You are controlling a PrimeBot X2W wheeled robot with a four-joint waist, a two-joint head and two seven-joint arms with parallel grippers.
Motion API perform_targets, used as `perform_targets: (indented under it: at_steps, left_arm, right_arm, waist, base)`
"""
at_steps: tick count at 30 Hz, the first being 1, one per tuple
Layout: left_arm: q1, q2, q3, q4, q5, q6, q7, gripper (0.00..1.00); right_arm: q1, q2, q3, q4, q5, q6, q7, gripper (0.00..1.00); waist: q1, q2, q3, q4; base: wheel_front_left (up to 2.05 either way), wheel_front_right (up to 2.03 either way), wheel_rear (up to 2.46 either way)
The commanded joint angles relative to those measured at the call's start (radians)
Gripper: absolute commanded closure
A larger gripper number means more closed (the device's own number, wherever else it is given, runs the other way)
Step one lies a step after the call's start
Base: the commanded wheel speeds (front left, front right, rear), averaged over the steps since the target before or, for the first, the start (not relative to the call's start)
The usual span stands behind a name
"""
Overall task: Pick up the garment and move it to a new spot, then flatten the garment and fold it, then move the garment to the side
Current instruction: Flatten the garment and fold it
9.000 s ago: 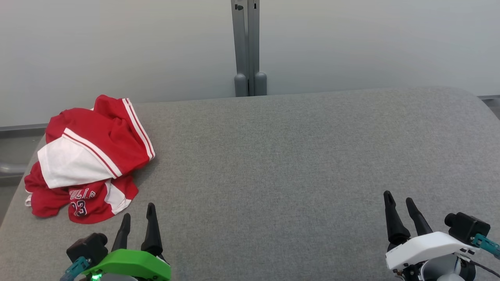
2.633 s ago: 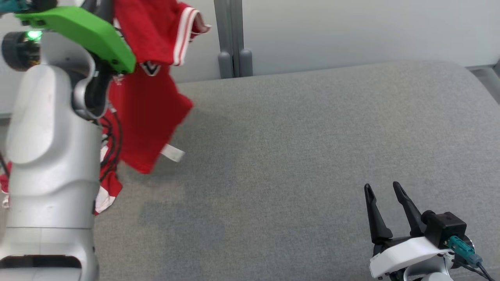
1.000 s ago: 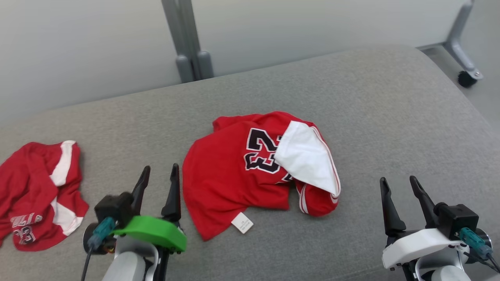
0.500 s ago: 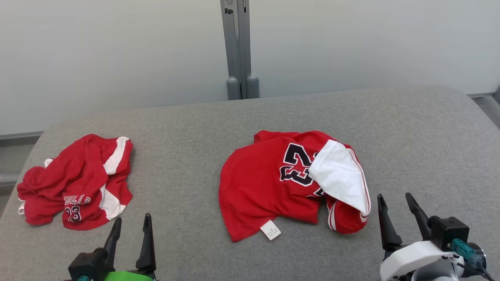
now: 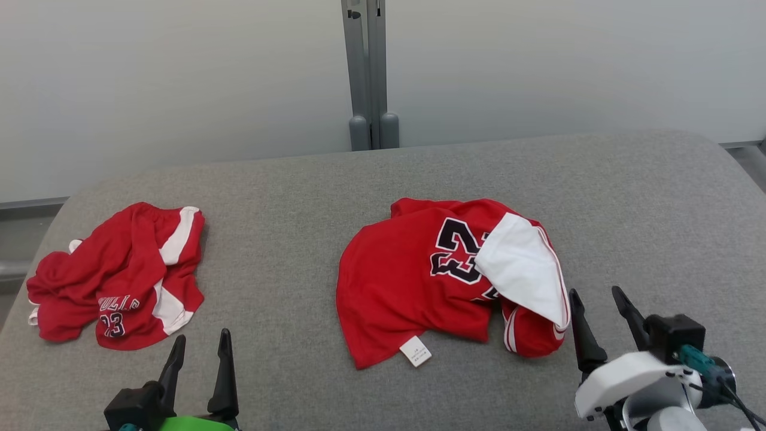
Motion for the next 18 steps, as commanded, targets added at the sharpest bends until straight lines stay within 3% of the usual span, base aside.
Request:
perform_targets:
  at_steps: [1,5,9,18]
  left_arm:
    - [-0.02,-0.001,0.002,-0.006,0.012,-0.005,-0.001,0.0]
    - [-0.029,-0.003,-0.004,-0.013,0.012,-0.008,-0.001,0.0]
    - [-0.041,-0.004,-0.01,-0.015,0.009,-0.008,-0.001,0.0]
    - [-0.077,-0.004,-0.032,-0.013,-0.019,-0.008,-0.001,0.0]
  right_arm:
    - [-0.037,-0.002,0.012,0.005,-0.012,0.0,0.045,0.0]
    - [-0.119,-0.002,0.051,0.053,-0.056,0.0,0.237,0.0]
    - [-0.196,-0.01,0.082,0.124,-0.132,0.0,0.358,0.0]
    - [-0.293,-0.039,0.132,0.288,-0.194,0.0,0.416,0.0]
  waist:
    - [0.0,0.0,0.009,0.001]
    - [0.0,0.0,0.029,0.012]
    - [0.0,0.0,0.047,0.031]
    - [0.0,0.0,0.075,0.068]
  base:
    - [0.0,0.0,0.0]
    - [0.0,0.0,0.0]
    - [0.0,0.0,0.0]
    - [0.0,0.0,0.0]
